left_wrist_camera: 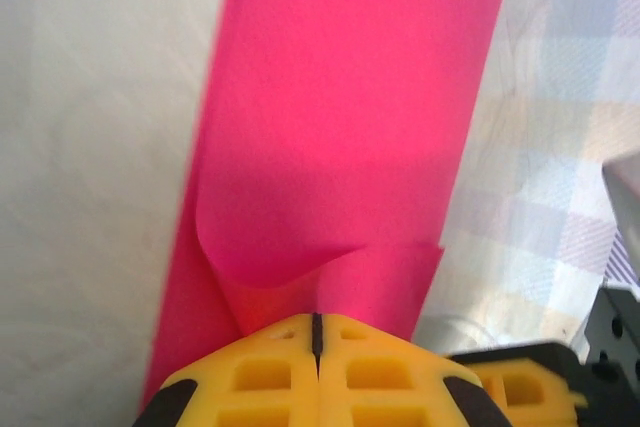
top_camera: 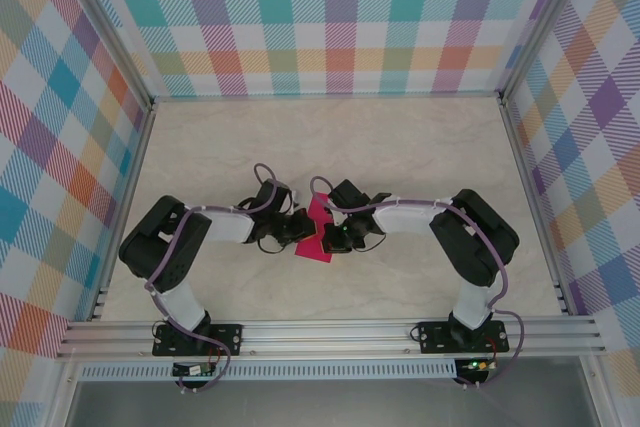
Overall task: Fold a paper plane with a square sheet of paper (pick it up from the middle)
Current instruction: Fold the triangle a second time at the center of the table.
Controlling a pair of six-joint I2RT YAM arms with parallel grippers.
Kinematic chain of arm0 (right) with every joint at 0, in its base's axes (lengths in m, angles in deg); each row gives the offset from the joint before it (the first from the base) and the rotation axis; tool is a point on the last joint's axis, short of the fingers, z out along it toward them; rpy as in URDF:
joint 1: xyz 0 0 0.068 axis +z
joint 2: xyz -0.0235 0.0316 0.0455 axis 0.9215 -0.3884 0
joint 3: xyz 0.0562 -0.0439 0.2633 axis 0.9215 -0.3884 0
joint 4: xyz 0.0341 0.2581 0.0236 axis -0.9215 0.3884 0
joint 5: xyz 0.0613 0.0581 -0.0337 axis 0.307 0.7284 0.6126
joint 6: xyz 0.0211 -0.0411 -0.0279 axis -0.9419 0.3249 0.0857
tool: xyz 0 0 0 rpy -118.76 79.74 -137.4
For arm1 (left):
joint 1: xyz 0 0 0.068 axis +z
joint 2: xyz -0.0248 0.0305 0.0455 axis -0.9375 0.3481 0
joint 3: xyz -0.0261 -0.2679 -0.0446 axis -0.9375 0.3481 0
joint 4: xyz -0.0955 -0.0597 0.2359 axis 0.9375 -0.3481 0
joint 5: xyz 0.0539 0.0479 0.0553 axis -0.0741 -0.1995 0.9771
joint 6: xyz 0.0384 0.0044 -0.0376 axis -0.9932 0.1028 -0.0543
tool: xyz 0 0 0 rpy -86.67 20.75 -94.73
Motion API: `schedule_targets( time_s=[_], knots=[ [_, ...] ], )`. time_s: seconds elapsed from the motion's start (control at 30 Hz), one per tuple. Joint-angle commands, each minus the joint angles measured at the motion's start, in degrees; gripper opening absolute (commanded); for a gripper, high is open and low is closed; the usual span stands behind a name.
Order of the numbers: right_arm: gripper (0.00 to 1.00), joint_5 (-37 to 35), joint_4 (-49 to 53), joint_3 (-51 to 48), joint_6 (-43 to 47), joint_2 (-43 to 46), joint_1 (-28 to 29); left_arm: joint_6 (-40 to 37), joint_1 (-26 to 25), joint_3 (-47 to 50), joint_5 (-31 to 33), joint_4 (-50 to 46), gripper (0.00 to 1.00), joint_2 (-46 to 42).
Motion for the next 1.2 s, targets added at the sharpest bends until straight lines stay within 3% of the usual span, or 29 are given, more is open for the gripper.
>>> schedule_targets(
  time_s=[0.0,0.27,0.57,0.8,1.0,1.1,1.17],
  knots=[
    [0.0,-3.5,12.9,-5.0,1.6,-4.2,0.4,-2.9,3.0,-1.9,9.3,-3.4,0.0,2.5],
    [0.0,-4.0,12.8,-5.0,1.4,-3.7,0.1,-3.8,5.5,-3.9,9.9,-4.3,0.0,4.5],
    [0.0,-3.5,11.5,-4.1,0.5,-2.8,0.0,-8.1,8.4,-8.3,10.4,-9.4,0.0,1.0],
    [0.0,-1.7,11.1,1.8,-0.5,-0.8,0.0,-5.7,7.6,-6.2,5.9,-8.5,0.0,-6.8],
    [0.0,-1.2,9.3,10.3,-2.6,3.9,-0.3,-1.1,4.7,-0.7,6.9,-8.1,0.0,-13.3],
    [0.16,-3.5,9.3,11.5,-4.0,5.6,-1.1,1.2,3.1,1.6,8.9,-9.1,0.01,-15.6],
    [0.28,-4.6,9.7,11.1,-4.3,5.9,-2.4,2.7,2.2,2.3,10.3,-10.8,0.08,-16.6]
  ],
)
